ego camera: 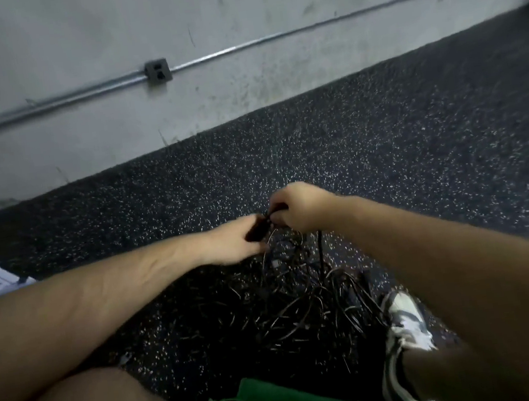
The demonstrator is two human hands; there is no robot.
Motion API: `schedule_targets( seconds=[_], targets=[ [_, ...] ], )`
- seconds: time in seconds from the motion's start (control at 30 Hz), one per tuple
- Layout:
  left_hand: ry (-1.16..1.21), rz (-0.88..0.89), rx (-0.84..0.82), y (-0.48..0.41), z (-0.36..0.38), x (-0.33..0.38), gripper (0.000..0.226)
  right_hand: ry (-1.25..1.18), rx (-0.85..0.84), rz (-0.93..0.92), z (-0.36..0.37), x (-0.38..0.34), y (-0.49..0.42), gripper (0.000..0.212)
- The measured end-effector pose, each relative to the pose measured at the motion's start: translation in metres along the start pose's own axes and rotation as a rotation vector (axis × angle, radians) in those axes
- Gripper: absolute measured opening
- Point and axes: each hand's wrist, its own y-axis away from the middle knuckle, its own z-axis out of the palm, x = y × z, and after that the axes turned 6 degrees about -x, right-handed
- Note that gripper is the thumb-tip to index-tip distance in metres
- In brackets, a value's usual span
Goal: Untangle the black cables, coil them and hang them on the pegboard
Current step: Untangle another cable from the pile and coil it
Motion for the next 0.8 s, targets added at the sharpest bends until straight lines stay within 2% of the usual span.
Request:
schedule_targets(
  seconds=[0.13, 0.23, 0.3, 0.37, 0.47, 0.63, 0.67, 0.73, 0.8],
  targets=[
    [-0.085, -0.017, 0.199, 0.035, -0.058, 0.045, 0.007, 0.0, 0.126, -0.053, -0.07, -0.03, 0.034, 0.018],
    [-0.157, 0.011, 0.394, 0.064, -0.085, 0.076, 0.013, -0.049, 0.273, -0.122, -0.102, -0.035, 0.052, 0.012],
    [-0.059, 0.103, 0.551, 0.078, -0.096, 0.093, 0.023, -0.123, 0.414, -0.173, -0.116, -0.032, 0.059, 0.01],
    [0.08, 0.153, 0.632, 0.091, -0.102, 0.104, 0.015, -0.179, 0.507, -0.197, -0.125, -0.027, 0.063, 0.01],
    [0.068, 0.113, 0.586, 0.101, -0.099, 0.096, 0.014, -0.208, 0.592, -0.204, -0.13, -0.02, 0.065, 0.015],
    [0.148, 0.055, 0.61, 0.107, -0.095, 0.076, 0.032, -0.292, 0.65, -0.322, -0.127, -0.033, 0.066, 0.011],
    [0.205, 0.04, 0.595, 0.107, -0.098, 0.075, 0.035, -0.282, 0.651, -0.326, -0.125, -0.038, 0.065, 0.012],
    [0.467, 0.078, 0.592, 0.108, -0.106, 0.072, 0.034, -0.302, 0.695, -0.317, -0.121, -0.046, 0.063, 0.015],
    [0.635, 0.124, 0.661, 0.105, -0.113, 0.066, 0.03, -0.386, 0.76, -0.315, -0.12, -0.052, 0.062, 0.018]
  ],
)
